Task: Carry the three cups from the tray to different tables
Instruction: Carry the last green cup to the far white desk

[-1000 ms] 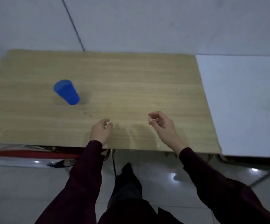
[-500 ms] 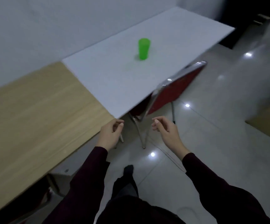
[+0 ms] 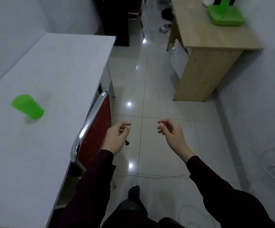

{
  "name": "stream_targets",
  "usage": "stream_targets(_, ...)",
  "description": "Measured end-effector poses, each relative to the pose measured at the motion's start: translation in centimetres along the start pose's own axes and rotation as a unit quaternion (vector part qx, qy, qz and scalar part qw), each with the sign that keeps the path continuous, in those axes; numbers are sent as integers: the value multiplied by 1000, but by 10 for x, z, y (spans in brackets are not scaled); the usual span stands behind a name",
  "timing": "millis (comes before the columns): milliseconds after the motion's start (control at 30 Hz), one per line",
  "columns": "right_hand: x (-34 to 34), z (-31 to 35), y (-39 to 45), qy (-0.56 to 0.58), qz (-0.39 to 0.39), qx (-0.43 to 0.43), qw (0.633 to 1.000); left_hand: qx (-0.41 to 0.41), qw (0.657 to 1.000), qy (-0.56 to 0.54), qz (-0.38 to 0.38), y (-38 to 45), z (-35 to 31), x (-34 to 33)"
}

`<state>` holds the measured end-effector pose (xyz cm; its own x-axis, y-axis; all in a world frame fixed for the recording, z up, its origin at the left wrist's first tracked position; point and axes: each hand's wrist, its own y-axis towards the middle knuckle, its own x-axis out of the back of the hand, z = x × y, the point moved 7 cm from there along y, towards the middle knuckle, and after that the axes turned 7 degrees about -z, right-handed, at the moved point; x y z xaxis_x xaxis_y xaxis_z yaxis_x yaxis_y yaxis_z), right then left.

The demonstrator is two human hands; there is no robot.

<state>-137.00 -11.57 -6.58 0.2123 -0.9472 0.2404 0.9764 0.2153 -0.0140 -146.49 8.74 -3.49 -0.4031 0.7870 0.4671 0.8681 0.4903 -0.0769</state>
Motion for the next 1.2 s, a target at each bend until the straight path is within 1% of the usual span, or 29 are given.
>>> stream_targets(67,9,7,30,6,-36,4,999,-12,1000,-9,24,35,-15,-10)
stream_targets(167,21,13,71,15,-79,3,997,-22,999,-8,39,86,-30,-23)
stream_targets(400,47,7,170,23,-135,1,991,-44,998,-24,40,204,-61,-61)
stream_targets(600,72,-1,284,13,-138,-4,990,-67,997,-20,29,313,-95,-101)
stream_targets(733,97,3,373,7,-131,-17,991,-41,999,-22,27,390,-121,-135)
stream_targets(900,118,12,473,-19,-125,-3,992,-22,999,-28,19,472,-144,-171)
stream_targets(1067,113,5,561,-12,-124,-16,992,-26,999,-24,30,552,-154,-203)
stream_targets(1200,102,-3,642,-3,-135,-15,991,-38,998,-15,47,636,-159,-223)
